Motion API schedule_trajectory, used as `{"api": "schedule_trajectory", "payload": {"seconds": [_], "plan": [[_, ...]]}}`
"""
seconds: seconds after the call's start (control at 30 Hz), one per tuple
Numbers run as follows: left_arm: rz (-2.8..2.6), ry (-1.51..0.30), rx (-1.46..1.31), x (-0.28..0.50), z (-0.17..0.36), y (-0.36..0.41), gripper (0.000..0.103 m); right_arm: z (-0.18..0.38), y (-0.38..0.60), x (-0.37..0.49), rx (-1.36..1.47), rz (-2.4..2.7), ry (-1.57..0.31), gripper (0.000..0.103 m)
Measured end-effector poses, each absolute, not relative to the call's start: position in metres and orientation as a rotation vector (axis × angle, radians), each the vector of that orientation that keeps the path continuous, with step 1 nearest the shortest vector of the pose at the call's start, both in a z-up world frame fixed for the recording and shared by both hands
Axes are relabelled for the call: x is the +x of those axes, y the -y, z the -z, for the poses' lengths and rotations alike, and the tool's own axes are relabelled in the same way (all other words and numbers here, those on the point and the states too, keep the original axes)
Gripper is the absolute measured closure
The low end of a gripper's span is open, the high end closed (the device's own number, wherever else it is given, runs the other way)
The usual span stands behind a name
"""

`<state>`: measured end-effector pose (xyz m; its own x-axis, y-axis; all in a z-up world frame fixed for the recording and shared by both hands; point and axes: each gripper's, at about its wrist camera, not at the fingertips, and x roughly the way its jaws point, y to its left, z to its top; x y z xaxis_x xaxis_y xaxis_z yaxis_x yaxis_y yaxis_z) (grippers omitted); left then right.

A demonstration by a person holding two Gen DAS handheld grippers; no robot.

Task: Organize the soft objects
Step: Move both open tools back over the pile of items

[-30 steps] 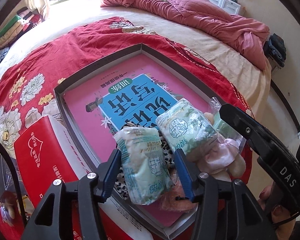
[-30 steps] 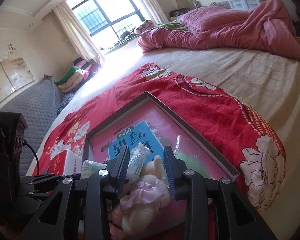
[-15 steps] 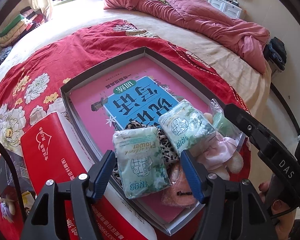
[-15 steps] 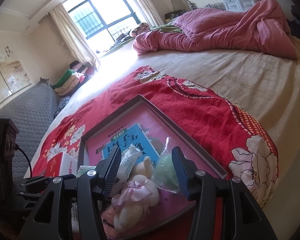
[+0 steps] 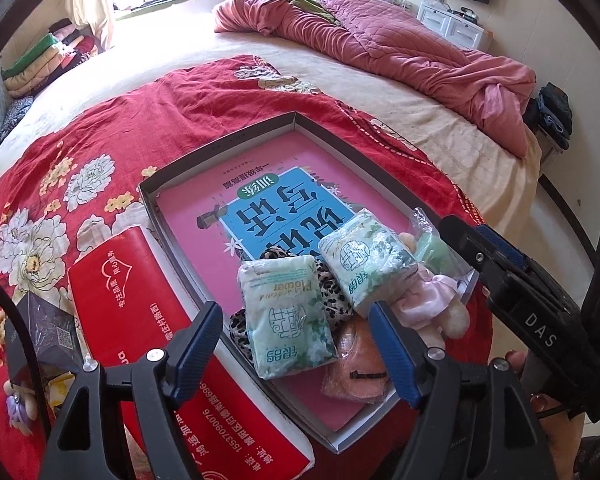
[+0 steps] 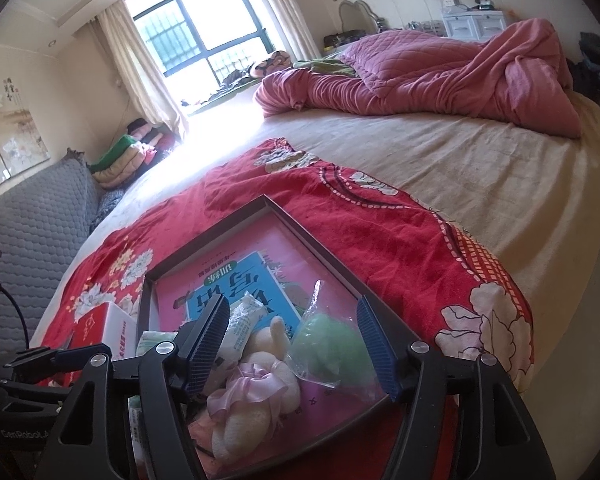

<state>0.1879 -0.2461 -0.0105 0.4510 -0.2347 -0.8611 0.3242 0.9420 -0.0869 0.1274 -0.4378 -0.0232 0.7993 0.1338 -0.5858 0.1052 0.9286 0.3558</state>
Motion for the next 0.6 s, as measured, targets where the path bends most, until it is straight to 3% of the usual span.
{"api": "schedule_trajectory", "payload": {"seconds": [0.1, 0.6], "plan": [[0.335, -1.033, 0.099, 0.182, 0.006, 0.244, 0.024, 0.018, 0.435, 0.122, 0.357, 0.004, -0.629, 0.028], [0.301, -1.007, 0.085, 0.156, -0.008, 0.223, 0.019, -0.003, 0.415, 0.107, 0.256, 0.016, -0.595, 0.025]]}}
